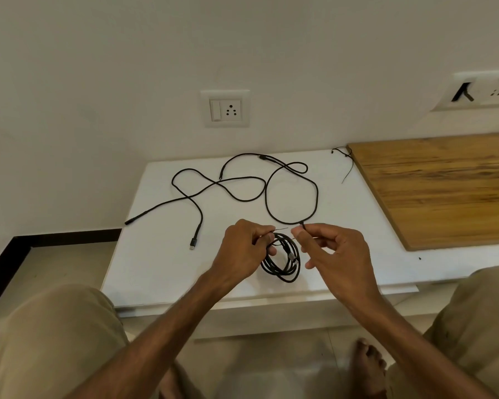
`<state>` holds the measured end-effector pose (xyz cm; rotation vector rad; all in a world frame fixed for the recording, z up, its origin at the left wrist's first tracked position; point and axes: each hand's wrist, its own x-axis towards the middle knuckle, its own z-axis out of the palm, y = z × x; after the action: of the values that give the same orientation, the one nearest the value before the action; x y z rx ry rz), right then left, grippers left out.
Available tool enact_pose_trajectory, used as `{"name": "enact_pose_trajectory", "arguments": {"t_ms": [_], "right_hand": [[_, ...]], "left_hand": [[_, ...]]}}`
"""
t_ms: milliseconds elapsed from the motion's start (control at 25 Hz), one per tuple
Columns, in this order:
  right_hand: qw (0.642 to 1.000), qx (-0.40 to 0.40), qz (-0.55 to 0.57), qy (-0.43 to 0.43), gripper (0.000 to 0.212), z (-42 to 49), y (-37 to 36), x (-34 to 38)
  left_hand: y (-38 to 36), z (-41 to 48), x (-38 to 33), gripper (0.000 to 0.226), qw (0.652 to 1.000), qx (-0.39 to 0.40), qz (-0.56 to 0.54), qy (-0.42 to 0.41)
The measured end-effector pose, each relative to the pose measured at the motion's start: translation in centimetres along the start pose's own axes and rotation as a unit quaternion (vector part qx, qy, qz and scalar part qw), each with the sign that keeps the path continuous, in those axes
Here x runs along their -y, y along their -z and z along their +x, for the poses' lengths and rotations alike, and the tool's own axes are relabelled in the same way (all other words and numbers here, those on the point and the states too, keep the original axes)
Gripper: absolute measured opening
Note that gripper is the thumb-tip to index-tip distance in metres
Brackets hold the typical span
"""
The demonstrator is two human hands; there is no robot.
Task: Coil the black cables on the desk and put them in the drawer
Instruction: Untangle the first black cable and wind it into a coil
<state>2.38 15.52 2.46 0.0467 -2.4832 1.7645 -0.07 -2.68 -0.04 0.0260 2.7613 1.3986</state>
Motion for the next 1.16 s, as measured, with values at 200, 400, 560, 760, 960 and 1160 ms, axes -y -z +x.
{"name": "enact_pose_trajectory", "arguments": {"t_ms": [200, 400, 560, 760, 960, 1160], "right_hand": [[0.999, 0.012, 0.031, -0.037, 0.02, 0.5, -0.2, -1.2], [0.999, 0.03, 0.003, -0.011, 0.014, 0.4, -0.3, -1.2], [0.999, 0.025, -0.033, 0.025, 0.012, 0.1, -0.5, -1.1], [1.0, 0.017, -0.019, 0.019, 0.015, 0.2, -0.7, -1.5], [1.0, 0.013, 0.008, 0.011, 0.025, 0.5, -0.5, -1.4], [0.999, 0.005, 0.031, 0.024, 0.012, 0.4, -0.1, -0.7]], "left_hand": [[-0.1, -0.3, -0.5, 0.027, 0.999, 0.031, -0.005, 0.01], [-0.2, -0.9, -1.1, 0.024, 0.996, 0.08, 0.012, -0.023], [-0.3, -1.4, -1.6, 0.025, 0.997, 0.063, 0.0, -0.045], [-0.7, -1.6, -1.8, 0.024, 0.996, 0.042, 0.008, -0.076], [-0.6, -1.1, -1.4, 0.022, 0.996, 0.043, -0.068, -0.025], [-0.3, -0.9, -1.4, 0.023, 0.991, 0.045, -0.128, 0.02]]}}
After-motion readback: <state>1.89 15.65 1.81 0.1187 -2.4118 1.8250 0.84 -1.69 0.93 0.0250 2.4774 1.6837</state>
